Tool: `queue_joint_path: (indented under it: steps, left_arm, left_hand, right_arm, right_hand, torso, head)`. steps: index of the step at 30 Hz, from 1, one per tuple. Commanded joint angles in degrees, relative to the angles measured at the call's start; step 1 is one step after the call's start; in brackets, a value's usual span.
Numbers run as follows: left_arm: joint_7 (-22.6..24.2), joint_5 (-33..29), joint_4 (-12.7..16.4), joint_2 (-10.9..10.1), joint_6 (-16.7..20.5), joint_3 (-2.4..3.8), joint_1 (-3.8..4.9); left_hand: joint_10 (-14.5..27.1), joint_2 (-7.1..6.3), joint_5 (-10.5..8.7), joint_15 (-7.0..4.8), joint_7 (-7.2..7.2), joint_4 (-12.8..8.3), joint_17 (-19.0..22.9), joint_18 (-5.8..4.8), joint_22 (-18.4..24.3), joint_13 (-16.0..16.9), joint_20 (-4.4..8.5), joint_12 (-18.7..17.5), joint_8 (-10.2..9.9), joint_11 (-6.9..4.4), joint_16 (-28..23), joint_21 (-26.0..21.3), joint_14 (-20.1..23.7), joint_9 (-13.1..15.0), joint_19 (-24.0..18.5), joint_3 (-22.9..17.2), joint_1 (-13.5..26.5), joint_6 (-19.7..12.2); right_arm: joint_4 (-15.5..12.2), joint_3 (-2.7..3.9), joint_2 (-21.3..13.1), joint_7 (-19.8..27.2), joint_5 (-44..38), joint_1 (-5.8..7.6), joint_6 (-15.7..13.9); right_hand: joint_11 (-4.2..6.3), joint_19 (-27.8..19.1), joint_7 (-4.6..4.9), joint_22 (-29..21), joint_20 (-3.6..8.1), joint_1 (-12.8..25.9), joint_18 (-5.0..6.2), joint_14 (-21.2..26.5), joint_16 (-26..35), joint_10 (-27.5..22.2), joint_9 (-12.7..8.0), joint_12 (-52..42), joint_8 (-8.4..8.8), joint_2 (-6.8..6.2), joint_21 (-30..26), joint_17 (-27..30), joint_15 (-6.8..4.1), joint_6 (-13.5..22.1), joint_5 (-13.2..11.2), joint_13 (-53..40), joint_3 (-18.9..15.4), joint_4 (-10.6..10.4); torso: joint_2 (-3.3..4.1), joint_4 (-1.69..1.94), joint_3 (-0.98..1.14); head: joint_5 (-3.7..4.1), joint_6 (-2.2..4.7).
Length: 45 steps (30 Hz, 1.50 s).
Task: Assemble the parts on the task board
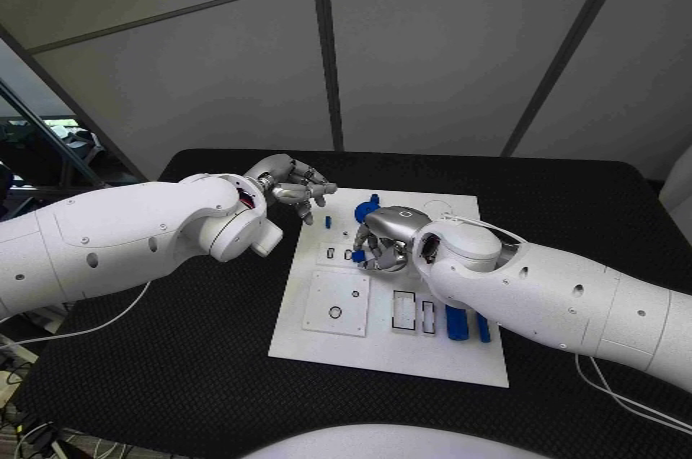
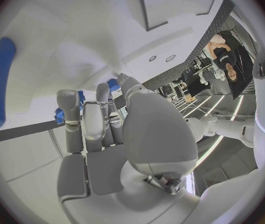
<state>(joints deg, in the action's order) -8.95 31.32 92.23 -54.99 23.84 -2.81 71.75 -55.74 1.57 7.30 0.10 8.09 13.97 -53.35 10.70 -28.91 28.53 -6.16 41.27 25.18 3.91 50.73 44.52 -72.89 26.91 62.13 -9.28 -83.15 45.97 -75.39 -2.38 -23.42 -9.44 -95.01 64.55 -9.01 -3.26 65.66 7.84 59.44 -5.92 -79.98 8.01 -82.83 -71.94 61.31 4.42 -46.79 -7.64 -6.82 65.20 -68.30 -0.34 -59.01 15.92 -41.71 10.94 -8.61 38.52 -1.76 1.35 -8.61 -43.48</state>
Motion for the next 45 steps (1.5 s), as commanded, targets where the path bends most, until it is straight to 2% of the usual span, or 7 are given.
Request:
queue_joint_path:
  steps: [1, 10, 26, 29, 41, 45]
  left_arm:
    - [0.2, -0.1, 0.0, 0.1, -0.5, 0.03, 0.05]
    - [0.1, -0.1, 0.0, 0.1, -0.6, 0.03, 0.05]
    - [-0.1, -0.1, -0.2, 0.2, -0.6, 0.03, 0.05]
    - [-0.2, -0.1, -0.3, 0.2, -0.7, 0.03, 0.05]
    - [-0.3, -0.1, -0.3, 0.2, -0.7, 0.03, 0.04]
    - [-0.3, -0.1, -0.3, 0.2, -0.7, 0.03, 0.04]
  left_hand:
    - [-0.3, -0.58, 0.27, -0.10, 0.10, -0.1, 0.1, -0.20, 0.1, -0.1, 0.11, 0.4, 0.4, -0.14, -0.2, -0.2, 0.2, -0.1, 0.4, -0.4, 0.0, 0.4]
    - [-0.2, -0.73, 0.27, -0.10, 0.11, -0.2, 0.1, -0.20, 0.1, -0.2, 0.11, 0.5, 0.5, -0.14, -0.2, -0.3, 0.2, -0.2, 0.5, -0.7, 0.0, 0.4]
    - [-0.2, -0.73, 0.27, -0.10, 0.11, -0.2, 0.1, -0.20, 0.1, -0.2, 0.11, 0.5, 0.5, -0.14, -0.2, -0.3, 0.2, -0.2, 0.5, -0.7, 0.0, 0.4]
    - [-0.2, -0.73, 0.27, -0.10, 0.11, -0.2, 0.1, -0.20, 0.1, -0.2, 0.11, 0.5, 0.5, -0.14, -0.2, -0.3, 0.2, -0.2, 0.5, -0.7, 0.0, 0.4]
    - [-0.2, -0.89, 0.25, -0.10, 0.14, -0.2, 0.2, -0.20, 0.2, -0.3, 0.12, 0.5, 0.5, -0.11, -0.2, -0.4, 0.2, -0.3, 0.5, -1.1, 0.0, 0.4]
    - [-0.2, -0.89, 0.25, -0.10, 0.14, -0.2, 0.2, -0.20, 0.2, -0.3, 0.12, 0.5, 0.5, -0.11, -0.2, -0.4, 0.2, -0.3, 0.5, -1.1, 0.0, 0.4]
  right_arm:
    - [0.1, -0.24, -0.1, -1.7, -1.2, -0.26, 3.1]
    - [-0.4, -0.25, -0.5, -2.7, -2.1, -0.30, 4.8]
    - [-0.8, -0.25, -1.0, -2.7, -1.8, -0.32, 3.8]
    - [-0.8, -0.25, -1.2, -2.7, -1.7, -0.32, 3.7]
    - [-1.0, -0.25, -1.4, -2.8, -1.4, -0.34, 3.6]
    - [-1.0, -0.25, -1.2, -2.9, -1.4, -0.34, 3.2]
  right_hand:
    - [0.33, 0.7, -0.08, 0.6, 0.15, -0.4, -0.74, -0.3, -0.6, 0.4, 0.2, -0.6, -0.53, 0.34, 0.6, -0.3, -0.52, -0.9, 0.1, -0.2, 0.6, 0.2]
    - [0.38, 0.8, -0.14, 0.8, 0.27, -0.2, -0.78, -0.3, -0.6, 0.2, 0.2, -0.2, -0.72, 0.00, 0.8, -0.2, -0.60, -1.1, 0.3, 0.2, 0.7, 0.3]
    - [-0.27, -0.5, 0.52, -0.2, -0.03, 2.0, -0.59, 0.8, 0.5, -1.3, -0.5, 0.7, 0.01, -1.46, -0.4, 1.6, -0.07, 1.4, 0.3, 1.3, -0.2, -0.7]
    - [-0.35, -0.7, 0.59, -0.3, -0.10, 2.2, -0.57, 0.9, 0.6, -1.5, -0.5, 0.7, 0.07, -1.51, -0.5, 1.7, 0.01, 1.7, 0.6, 1.3, -0.2, -0.8]
    - [-0.37, -0.8, 0.60, -0.2, -0.22, 2.3, -0.55, 1.0, 0.5, -1.6, -0.4, 0.6, -0.17, -1.35, -0.5, 1.7, 0.07, 1.7, 1.5, 1.4, -0.1, -0.9]
    - [-0.08, -0.2, 0.27, 0.5, -0.14, 1.6, -0.64, 0.6, -0.4, -1.3, -0.2, 0.3, -0.98, -0.65, 0.0, 0.9, -0.17, 0.6, 1.3, 1.4, 0.6, -0.6]
  torso:
    - [-0.03, 0.04, 0.00]
    - [-0.06, -0.05, 0.03]
    - [-0.01, -0.06, 0.02]
    - [-0.02, -0.07, 0.03]
    - [-0.01, -0.01, 0.00]
    - [-0.03, -0.01, -0.02]
  head:
    - [0.03, -0.12]
    - [-0.05, -0.23]
    - [0.06, -0.16]
    - [-0.15, -0.24]
    - [0.13, -0.22]
    - [0.17, -0.27]
